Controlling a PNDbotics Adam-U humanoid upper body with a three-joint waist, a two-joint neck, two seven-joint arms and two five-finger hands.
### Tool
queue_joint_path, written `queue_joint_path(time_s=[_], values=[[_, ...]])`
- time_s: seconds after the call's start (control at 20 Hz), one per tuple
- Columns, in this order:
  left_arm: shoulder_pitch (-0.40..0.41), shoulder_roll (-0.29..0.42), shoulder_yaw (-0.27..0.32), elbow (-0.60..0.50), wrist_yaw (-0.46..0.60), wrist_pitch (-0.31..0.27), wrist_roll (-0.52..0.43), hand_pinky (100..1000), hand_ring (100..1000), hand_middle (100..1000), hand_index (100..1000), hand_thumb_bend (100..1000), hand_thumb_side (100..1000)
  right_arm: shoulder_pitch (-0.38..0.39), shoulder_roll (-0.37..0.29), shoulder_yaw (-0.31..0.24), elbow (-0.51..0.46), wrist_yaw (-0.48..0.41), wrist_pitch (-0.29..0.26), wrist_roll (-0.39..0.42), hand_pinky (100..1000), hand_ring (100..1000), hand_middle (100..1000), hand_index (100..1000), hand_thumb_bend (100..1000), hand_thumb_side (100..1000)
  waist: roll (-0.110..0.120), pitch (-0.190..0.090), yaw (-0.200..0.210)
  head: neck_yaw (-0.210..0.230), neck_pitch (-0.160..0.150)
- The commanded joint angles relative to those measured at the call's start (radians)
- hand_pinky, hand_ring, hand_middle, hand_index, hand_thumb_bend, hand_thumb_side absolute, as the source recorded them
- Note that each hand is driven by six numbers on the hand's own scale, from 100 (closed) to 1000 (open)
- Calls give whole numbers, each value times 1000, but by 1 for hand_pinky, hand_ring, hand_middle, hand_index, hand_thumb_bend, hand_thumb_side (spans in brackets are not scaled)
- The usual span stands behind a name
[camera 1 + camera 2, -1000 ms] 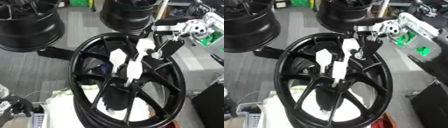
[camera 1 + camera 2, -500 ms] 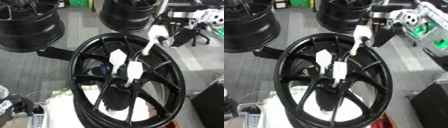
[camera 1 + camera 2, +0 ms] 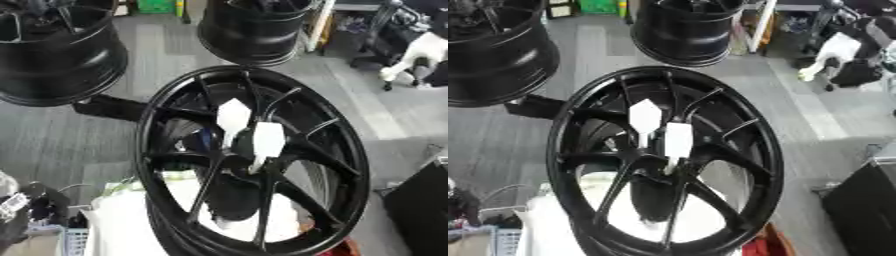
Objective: Pull the pin out of the wheel hub.
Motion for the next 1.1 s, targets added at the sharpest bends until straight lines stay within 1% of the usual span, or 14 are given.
queue_joint_path(time_s=[0.05, 0.1, 0.15, 0.2, 0.25, 0.3, 0.35, 0.4, 0.45, 0.65, 0.7, 0.8, 0.9, 1.1], values=[[-4, 10, 9, -21, 6, 2, 0, 556, 486, 484, 644, 100, 1000, 48, 76, -76, 86, -25, 28, -148, 552, 481, 479, 600, 100, 100, 4, -11, -4, 3, -3], [-4, 9, 8, -21, 6, 2, 0, 556, 486, 484, 644, 100, 1000, 67, 108, -86, 115, -41, 36, -186, 577, 502, 524, 660, 100, 100, 5, -12, -4, 3, -3], [-4, 8, 9, -21, 7, 2, 0, 556, 486, 484, 644, 100, 1000, 82, 145, -98, 140, -58, 40, -230, 587, 541, 613, 772, 100, 100, 6, -12, -4, 3, -3], [-4, 8, 9, -21, 7, 1, 0, 556, 486, 484, 644, 100, 1000, 94, 179, -109, 161, -76, 41, -279, 603, 577, 695, 856, 100, 100, 7, -12, -5, 3, -3], [-4, 7, 10, -21, 8, 1, 0, 556, 486, 484, 643, 100, 1000, 104, 216, -125, 181, -93, 42, -343, 611, 597, 763, 906, 107, 100, 9, -13, -5, 3, -3], [-4, 7, 11, -20, 9, 1, 0, 556, 486, 484, 644, 100, 1000, 112, 248, -136, 198, -112, 41, -414, 614, 605, 791, 920, 150, 113, 10, -14, -6, 2, -3], [-4, 6, 11, -20, 10, 1, 0, 556, 487, 484, 644, 100, 1000, 117, 278, -147, 213, -131, 41, -491, 611, 608, 801, 928, 205, 260, 12, -14, -6, 1, -3], [-3, 6, 11, -20, 10, 0, 0, 556, 487, 484, 644, 100, 1000, 119, 306, -157, 225, -154, 39, -575, 606, 607, 805, 930, 256, 350, 13, -15, -7, -2, -3], [-3, 5, 10, -19, 11, 0, 0, 556, 487, 484, 644, 100, 1000, 117, 334, -166, 233, -182, 30, -665, 598, 606, 804, 930, 300, 412, 14, -15, -7, -4, -3], [-2, 3, 7, -17, 10, -1, 0, 556, 487, 484, 643, 100, 1000, 108, 403, -161, 260, -337, -63, -991, 584, 600, 808, 926, 293, 431, 17, -15, -4, -11, -3], [-2, 2, 8, -17, 10, 0, 0, 556, 487, 484, 643, 100, 1000, 105, 412, -161, 265, -359, -86, -1026, 583, 600, 808, 926, 292, 431, 17, -16, -3, -12, -3], [-2, 0, 9, -18, 11, 1, 0, 556, 487, 484, 643, 100, 1000, 98, 436, -172, 262, -375, -127, -1052, 570, 588, 792, 917, 266, 418, 18, -17, -1, -8, -3], [-2, -1, 9, -19, 12, 2, 0, 556, 487, 484, 643, 100, 1000, 90, 462, -172, 244, -379, -166, -1058, 563, 580, 776, 906, 226, 388, 19, -18, -1, -6, -3], [-3, -5, 7, -20, 12, 4, 0, 556, 487, 484, 643, 100, 1000, 80, 515, -152, 182, -373, -246, -1060, 554, 570, 760, 892, 194, 368, 22, -17, -1, -7, -3]])
